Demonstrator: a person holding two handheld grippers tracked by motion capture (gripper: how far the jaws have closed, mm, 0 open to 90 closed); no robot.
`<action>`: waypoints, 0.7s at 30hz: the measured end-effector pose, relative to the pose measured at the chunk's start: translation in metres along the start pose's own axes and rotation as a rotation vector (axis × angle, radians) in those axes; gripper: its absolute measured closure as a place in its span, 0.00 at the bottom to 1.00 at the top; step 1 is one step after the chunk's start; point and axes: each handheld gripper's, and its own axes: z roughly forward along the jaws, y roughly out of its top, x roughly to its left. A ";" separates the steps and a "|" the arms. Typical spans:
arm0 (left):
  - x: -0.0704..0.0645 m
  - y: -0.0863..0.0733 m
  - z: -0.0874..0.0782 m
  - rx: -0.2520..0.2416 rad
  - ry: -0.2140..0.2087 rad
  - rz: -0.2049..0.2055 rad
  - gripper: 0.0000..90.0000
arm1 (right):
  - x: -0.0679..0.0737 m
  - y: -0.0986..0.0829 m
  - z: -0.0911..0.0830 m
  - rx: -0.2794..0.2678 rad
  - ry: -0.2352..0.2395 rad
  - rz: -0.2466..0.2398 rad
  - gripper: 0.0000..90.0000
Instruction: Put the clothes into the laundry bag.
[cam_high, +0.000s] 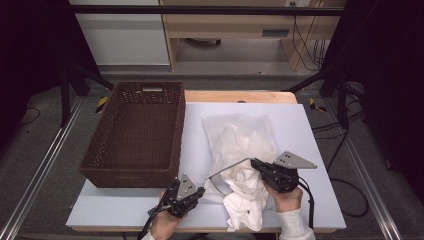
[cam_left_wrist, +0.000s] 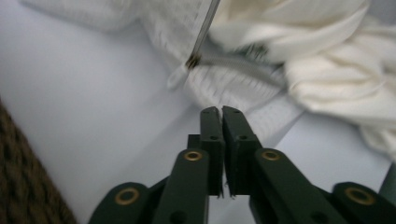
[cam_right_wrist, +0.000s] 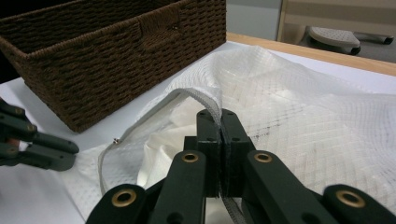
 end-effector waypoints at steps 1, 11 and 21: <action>-0.003 0.007 0.000 -0.017 -0.006 0.011 0.79 | -0.001 0.000 -0.001 -0.002 -0.003 0.007 0.99; -0.049 0.054 0.063 -0.004 -0.077 0.076 0.39 | -0.003 0.000 -0.003 -0.004 -0.012 0.016 0.99; -0.048 0.061 0.110 0.030 -0.068 0.029 0.73 | -0.004 -0.001 -0.002 0.003 -0.013 0.014 0.99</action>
